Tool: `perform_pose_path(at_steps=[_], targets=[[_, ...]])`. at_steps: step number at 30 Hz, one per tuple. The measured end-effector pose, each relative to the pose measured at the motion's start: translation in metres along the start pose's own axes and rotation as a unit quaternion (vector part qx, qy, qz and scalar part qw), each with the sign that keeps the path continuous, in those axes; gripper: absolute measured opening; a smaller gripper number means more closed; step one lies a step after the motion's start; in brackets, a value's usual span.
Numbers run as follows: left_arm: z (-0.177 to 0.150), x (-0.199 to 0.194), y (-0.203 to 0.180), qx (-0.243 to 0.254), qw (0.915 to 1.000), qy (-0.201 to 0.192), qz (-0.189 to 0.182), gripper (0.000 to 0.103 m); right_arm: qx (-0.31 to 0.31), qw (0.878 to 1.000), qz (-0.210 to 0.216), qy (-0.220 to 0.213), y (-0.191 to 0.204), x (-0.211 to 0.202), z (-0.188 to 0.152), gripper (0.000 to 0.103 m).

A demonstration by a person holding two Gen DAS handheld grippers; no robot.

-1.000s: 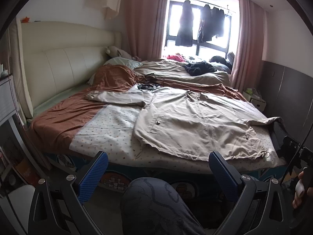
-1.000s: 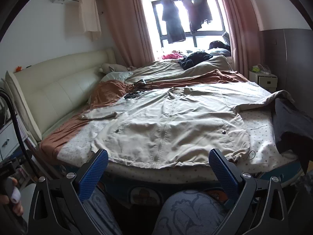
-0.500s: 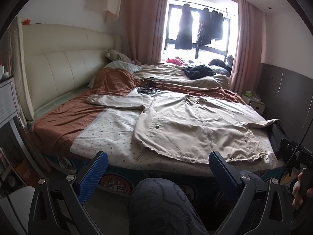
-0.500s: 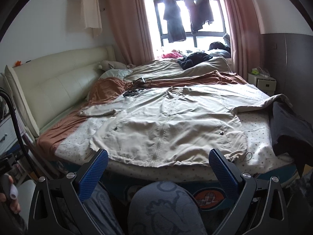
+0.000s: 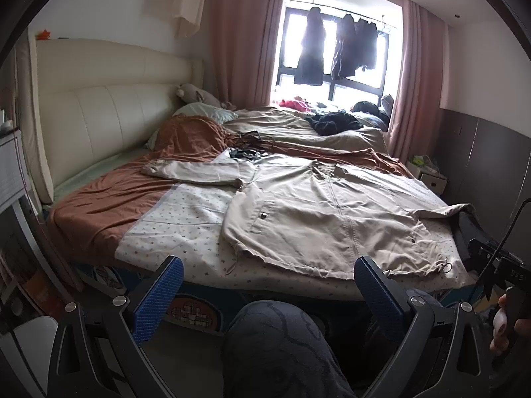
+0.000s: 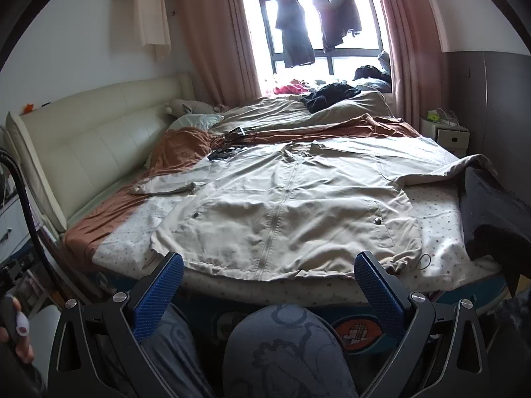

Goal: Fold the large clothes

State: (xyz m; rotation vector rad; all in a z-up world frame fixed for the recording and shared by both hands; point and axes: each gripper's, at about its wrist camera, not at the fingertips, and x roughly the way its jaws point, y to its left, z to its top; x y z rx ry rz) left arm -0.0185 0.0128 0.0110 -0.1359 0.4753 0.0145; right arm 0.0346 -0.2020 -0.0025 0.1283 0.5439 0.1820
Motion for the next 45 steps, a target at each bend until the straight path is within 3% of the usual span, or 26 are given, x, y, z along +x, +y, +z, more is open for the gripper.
perform_pose_path(at_steps=[26,37,45], targets=[[0.014,0.024,0.012,0.003,0.9999,0.012,0.009,0.103,0.006,1.000,0.018,0.005,0.007,0.032,0.020,0.103],[0.032,0.066,0.010,0.004,0.9995,0.027,0.016,0.103,0.004,0.999,0.029,0.016,0.005,0.081,0.049,0.103],[0.057,0.119,0.015,0.000,0.9990,0.034,0.029,0.103,-0.012,0.999,0.047,0.023,0.015,0.150,0.086,0.103]])
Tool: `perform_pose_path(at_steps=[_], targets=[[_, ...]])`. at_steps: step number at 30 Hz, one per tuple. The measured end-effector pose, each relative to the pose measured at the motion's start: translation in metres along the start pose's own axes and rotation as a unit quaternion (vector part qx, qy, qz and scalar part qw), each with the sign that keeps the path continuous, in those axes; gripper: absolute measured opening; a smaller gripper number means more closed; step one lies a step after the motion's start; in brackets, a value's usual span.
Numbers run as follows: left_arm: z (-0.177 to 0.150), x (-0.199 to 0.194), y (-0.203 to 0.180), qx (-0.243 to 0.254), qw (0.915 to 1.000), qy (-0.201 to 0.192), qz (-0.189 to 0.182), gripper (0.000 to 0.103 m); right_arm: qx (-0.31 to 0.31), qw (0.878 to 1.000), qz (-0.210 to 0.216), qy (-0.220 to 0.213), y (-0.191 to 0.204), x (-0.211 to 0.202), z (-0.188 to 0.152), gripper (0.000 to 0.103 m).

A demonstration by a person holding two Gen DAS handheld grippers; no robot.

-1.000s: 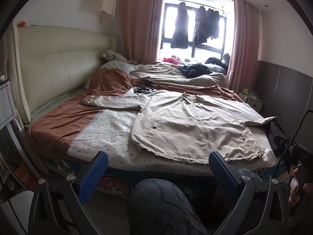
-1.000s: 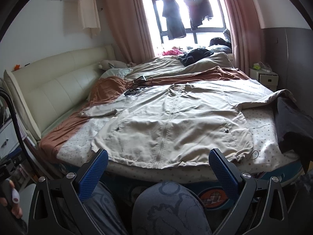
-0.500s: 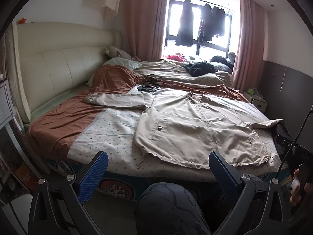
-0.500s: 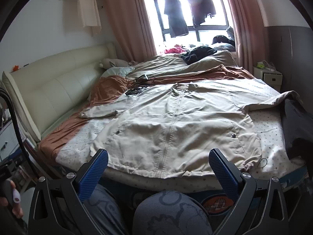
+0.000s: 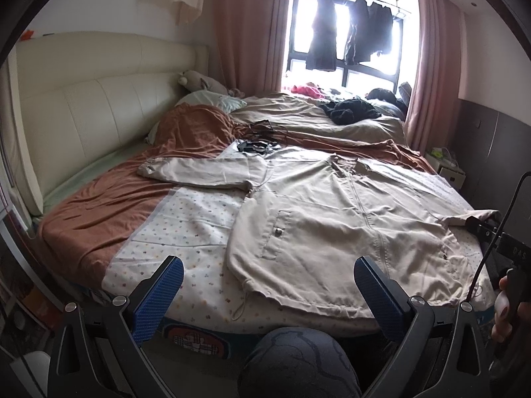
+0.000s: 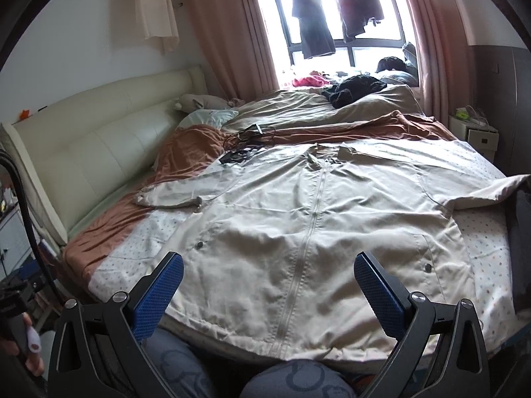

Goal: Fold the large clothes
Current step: 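Move both tools down toward the jacket sleeve and body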

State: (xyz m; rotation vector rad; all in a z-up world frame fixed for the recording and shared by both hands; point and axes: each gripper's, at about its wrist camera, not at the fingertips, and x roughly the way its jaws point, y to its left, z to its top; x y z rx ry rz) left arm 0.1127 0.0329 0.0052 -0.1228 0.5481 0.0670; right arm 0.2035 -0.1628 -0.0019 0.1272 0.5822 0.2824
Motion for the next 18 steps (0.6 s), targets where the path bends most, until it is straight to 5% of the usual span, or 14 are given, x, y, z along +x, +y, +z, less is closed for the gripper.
perform_pose_path(at_steps=[18], targets=[[0.054,0.138,0.053,-0.040,0.9955,0.062,0.060,0.103,0.053,0.996,0.052,0.042,0.027,0.157,0.068,0.103]])
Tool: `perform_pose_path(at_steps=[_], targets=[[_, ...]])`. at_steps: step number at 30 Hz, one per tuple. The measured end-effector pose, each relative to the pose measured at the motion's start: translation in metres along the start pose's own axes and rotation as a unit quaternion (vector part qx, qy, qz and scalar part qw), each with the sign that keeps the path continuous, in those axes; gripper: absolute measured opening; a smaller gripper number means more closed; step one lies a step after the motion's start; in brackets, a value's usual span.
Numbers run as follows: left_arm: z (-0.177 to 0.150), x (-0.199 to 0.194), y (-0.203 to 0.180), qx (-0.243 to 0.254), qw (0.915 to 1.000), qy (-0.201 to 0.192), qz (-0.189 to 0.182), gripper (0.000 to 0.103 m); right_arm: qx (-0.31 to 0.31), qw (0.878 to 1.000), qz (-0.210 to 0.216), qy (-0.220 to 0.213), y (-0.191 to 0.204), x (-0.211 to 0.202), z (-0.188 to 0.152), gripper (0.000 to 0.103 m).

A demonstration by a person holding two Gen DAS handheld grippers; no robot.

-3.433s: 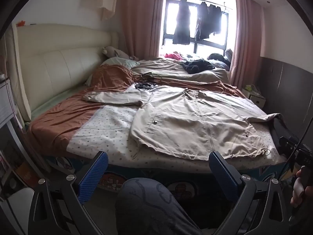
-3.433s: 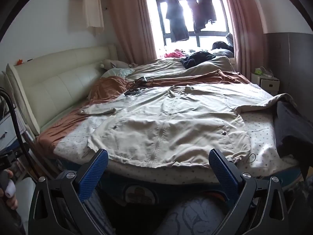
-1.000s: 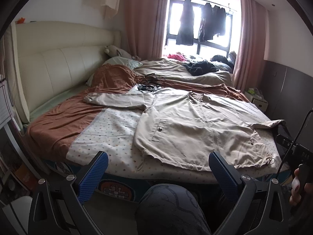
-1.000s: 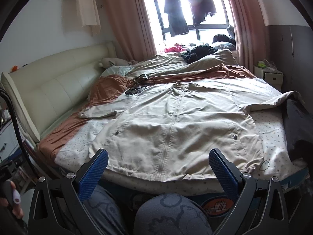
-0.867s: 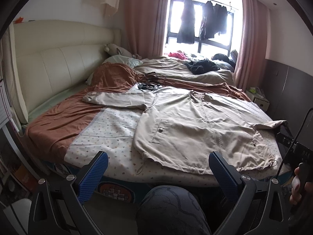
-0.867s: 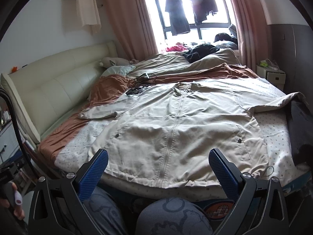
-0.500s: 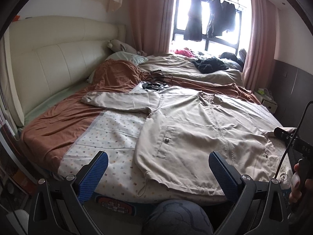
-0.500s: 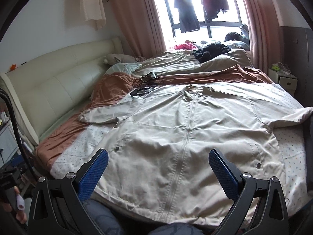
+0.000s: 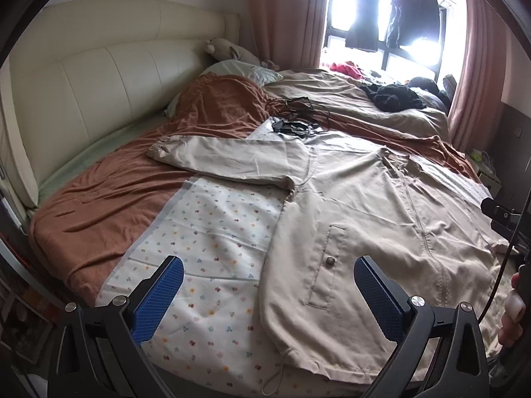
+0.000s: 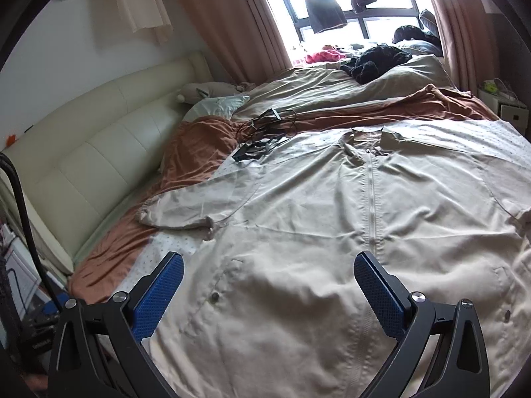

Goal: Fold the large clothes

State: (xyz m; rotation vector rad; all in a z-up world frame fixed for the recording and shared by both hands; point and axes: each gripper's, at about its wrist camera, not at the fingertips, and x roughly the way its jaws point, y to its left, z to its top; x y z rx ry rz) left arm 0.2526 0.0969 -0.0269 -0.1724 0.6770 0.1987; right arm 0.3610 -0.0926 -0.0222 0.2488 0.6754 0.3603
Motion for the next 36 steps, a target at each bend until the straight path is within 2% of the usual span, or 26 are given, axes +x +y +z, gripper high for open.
perform_pose_path(at_steps=[9,17,20,26,28,32,36], targets=[[0.040,0.061,0.034,-0.023,0.9992,0.014,0.030,0.103,0.015,1.000,0.019,0.017,0.023,0.080,0.033,0.103],[0.075,0.128,0.082,-0.073,0.9963,0.032,0.033,0.103,0.016,0.998,0.025,0.052,0.033,0.150,0.048,0.103],[0.090,0.153,0.098,-0.082,0.9951,0.039,0.037,0.100,0.018,0.997,0.025,0.064,0.036,0.174,0.052,0.103],[0.116,0.203,0.134,-0.120,0.9906,0.049,0.041,0.085,0.025,0.996,0.020,0.086,0.035,0.214,0.055,0.102],[0.121,0.221,0.147,-0.138,0.9878,0.060,0.040,0.074,0.024,0.995,0.017,0.091,0.034,0.227,0.056,0.098],[0.128,0.256,0.171,-0.179,0.9801,0.078,0.037,0.066,0.033,0.993,0.007,0.112,0.030,0.255,0.057,0.075],[0.131,0.289,0.187,-0.194,0.9753,0.096,0.043,0.053,0.058,0.989,0.010,0.133,0.021,0.282,0.055,0.056]])
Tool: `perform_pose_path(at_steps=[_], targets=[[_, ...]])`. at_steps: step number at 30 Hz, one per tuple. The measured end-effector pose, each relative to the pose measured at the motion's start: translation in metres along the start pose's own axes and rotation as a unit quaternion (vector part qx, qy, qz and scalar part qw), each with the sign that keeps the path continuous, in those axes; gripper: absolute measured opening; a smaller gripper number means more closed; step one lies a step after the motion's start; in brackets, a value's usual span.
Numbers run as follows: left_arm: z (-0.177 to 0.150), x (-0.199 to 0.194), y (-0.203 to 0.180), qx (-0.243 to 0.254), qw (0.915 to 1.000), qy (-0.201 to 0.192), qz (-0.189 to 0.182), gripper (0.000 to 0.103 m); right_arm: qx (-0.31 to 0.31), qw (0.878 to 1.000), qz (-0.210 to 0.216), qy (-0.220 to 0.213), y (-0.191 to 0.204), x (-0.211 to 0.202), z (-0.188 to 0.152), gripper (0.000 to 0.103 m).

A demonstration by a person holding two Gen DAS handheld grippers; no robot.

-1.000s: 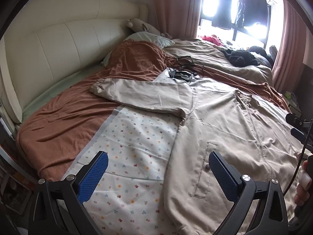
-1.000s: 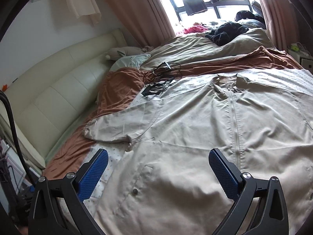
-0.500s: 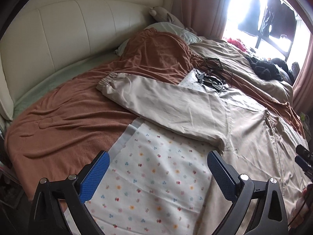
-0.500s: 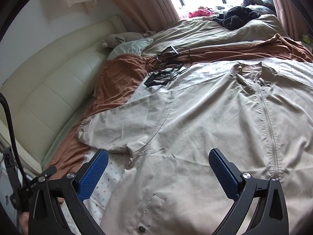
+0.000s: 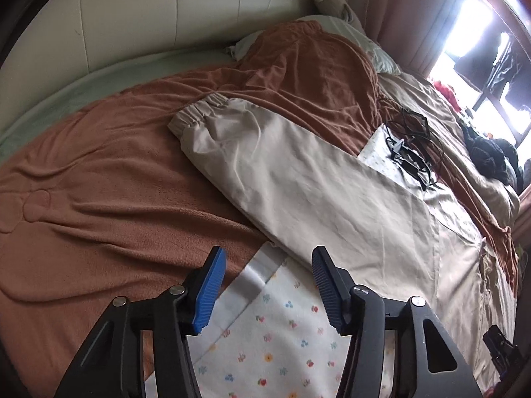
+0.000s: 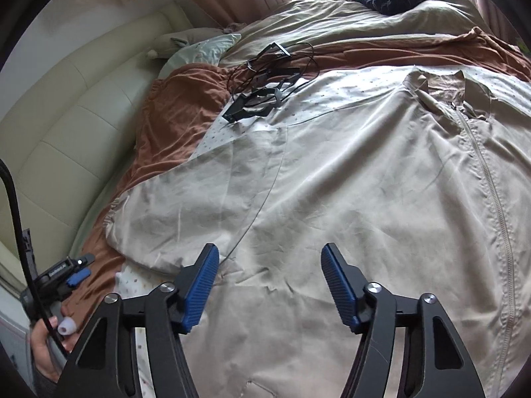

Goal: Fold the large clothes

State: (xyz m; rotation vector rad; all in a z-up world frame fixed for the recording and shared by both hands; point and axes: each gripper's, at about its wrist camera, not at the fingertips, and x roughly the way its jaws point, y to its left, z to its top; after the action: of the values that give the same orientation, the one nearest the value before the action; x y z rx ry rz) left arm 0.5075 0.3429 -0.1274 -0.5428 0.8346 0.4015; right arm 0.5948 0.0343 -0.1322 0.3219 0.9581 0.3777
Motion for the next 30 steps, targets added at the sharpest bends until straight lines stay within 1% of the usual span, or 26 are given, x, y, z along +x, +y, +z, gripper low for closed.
perform_pose_path(at_steps=[1,4,8,10,12,14,15,16,18,19,23,27,29,30], targets=[[0.003,0.008,0.001,-0.003,1.0000,0.004,0.000,0.052,0.007,1.000,0.002,0.005,-0.002,0.006,0.001,0.052],[0.010,0.032,0.007,-0.015,0.9997,0.017,0.001,0.051,0.025,0.999,0.014,0.016,-0.007,0.022,0.003,0.049],[0.021,0.060,0.016,-0.035,0.9990,0.026,0.000,0.051,0.039,0.999,0.022,0.027,-0.011,0.037,0.004,0.048],[0.027,0.071,0.019,-0.042,0.9988,0.025,0.008,0.048,0.053,0.998,0.032,0.028,-0.016,0.041,0.004,0.047],[0.034,0.082,0.024,-0.051,0.9983,0.024,0.013,0.047,0.068,0.996,0.048,0.031,-0.019,0.046,0.003,0.040],[0.040,0.092,0.028,-0.057,0.9978,0.023,0.027,0.035,0.090,0.992,0.081,0.038,-0.021,0.052,0.000,0.031],[0.041,0.094,0.029,-0.058,0.9976,0.019,0.034,0.023,0.097,0.990,0.097,0.043,-0.020,0.055,-0.002,0.022],[0.042,0.095,0.028,-0.054,0.9977,0.016,0.037,0.016,0.100,0.988,0.107,0.048,-0.018,0.060,-0.004,0.016],[0.045,0.091,0.024,-0.043,0.9982,0.003,0.041,0.007,0.106,0.984,0.129,0.059,-0.014,0.069,-0.009,0.014],[0.047,0.086,0.022,-0.039,0.9985,-0.003,0.038,0.003,0.109,0.982,0.140,0.065,-0.011,0.073,-0.011,0.012],[0.061,0.054,0.009,-0.020,0.9991,-0.035,0.011,0.003,0.118,0.974,0.171,0.091,0.000,0.093,-0.020,0.012],[0.076,0.009,-0.020,0.012,0.9976,-0.065,-0.020,0.002,0.126,0.963,0.198,0.134,0.017,0.113,-0.037,0.011],[0.084,-0.012,-0.038,0.027,0.9961,-0.077,-0.035,0.002,0.112,0.963,0.196,0.145,0.025,0.120,-0.044,0.011],[0.085,-0.021,-0.047,0.033,0.9952,-0.081,-0.044,0.002,0.107,0.965,0.193,0.144,0.027,0.121,-0.045,0.010]])
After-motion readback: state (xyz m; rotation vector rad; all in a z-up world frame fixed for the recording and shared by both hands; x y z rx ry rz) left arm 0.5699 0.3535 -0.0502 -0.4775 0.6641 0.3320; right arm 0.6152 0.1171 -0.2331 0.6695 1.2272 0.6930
